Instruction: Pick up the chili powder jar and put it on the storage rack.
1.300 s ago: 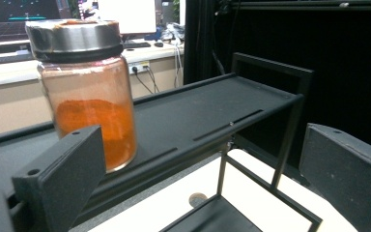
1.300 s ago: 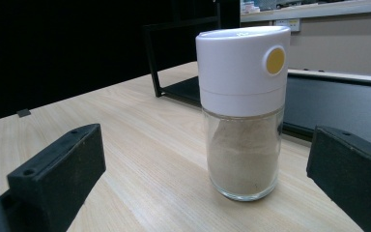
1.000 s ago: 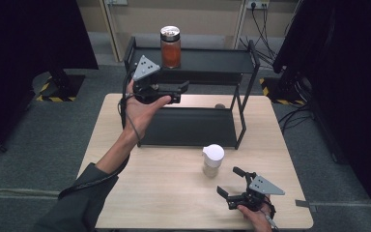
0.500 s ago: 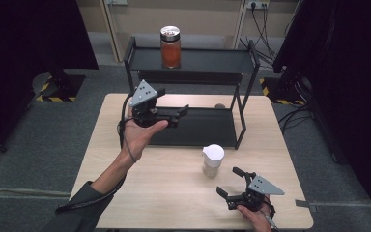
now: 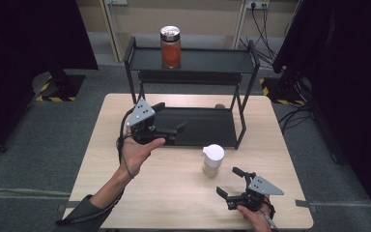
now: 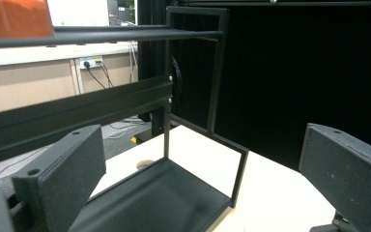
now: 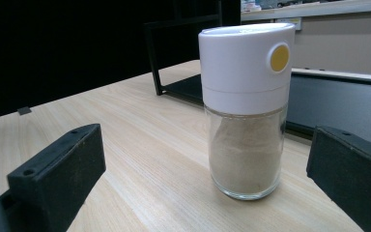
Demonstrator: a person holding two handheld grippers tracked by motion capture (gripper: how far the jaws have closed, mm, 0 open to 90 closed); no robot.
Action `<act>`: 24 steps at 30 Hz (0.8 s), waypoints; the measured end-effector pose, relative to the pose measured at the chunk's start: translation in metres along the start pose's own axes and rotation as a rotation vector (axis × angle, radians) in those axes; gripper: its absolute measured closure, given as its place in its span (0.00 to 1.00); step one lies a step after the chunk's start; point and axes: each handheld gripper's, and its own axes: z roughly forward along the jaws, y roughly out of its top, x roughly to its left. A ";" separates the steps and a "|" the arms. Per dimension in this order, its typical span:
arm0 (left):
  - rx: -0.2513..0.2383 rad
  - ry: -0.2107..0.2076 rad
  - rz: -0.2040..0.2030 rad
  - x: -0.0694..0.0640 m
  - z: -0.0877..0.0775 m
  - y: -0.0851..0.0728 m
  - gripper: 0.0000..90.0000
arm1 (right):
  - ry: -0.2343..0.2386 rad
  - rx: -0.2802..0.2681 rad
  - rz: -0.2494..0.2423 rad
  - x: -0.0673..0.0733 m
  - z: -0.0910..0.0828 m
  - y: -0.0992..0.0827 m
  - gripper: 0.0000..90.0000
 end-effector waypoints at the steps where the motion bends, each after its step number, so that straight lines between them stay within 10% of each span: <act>1: -0.001 -0.003 -0.004 0.000 -0.001 -0.003 0.02 | 0.000 0.001 -0.002 0.000 0.000 0.000 0.00; 24: 0.006 -0.026 -0.039 -0.006 -0.020 -0.062 0.02 | 0.001 0.004 -0.002 0.000 0.001 0.000 0.00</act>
